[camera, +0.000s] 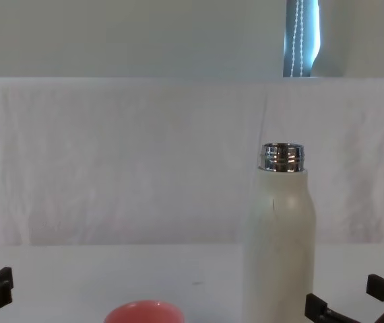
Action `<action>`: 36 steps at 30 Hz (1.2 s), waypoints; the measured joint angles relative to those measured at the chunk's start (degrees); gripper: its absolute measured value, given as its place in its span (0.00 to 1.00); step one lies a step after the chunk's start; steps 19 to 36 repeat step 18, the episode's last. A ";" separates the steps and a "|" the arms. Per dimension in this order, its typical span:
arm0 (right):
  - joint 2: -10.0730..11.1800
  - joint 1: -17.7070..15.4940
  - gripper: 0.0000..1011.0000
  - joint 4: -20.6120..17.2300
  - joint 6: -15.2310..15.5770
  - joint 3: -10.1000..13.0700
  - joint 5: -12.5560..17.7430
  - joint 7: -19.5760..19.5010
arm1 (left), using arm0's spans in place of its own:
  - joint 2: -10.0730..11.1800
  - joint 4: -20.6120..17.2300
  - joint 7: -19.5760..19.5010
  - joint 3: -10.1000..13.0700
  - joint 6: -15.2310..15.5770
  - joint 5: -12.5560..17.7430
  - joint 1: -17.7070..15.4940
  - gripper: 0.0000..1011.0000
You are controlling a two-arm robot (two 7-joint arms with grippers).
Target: Grasp the thermos with one hand and pour water into the cup lid.
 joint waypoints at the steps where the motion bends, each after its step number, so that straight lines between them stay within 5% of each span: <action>1: 0.01 0.02 0.99 -0.01 0.02 -0.01 -0.01 0.00 | 0.00 0.00 0.00 0.00 0.00 0.00 0.00 0.99; 36: 0.14 0.14 0.99 -0.11 0.28 -0.11 -0.10 0.02 | 0.00 0.00 0.00 0.00 0.00 0.00 0.00 0.99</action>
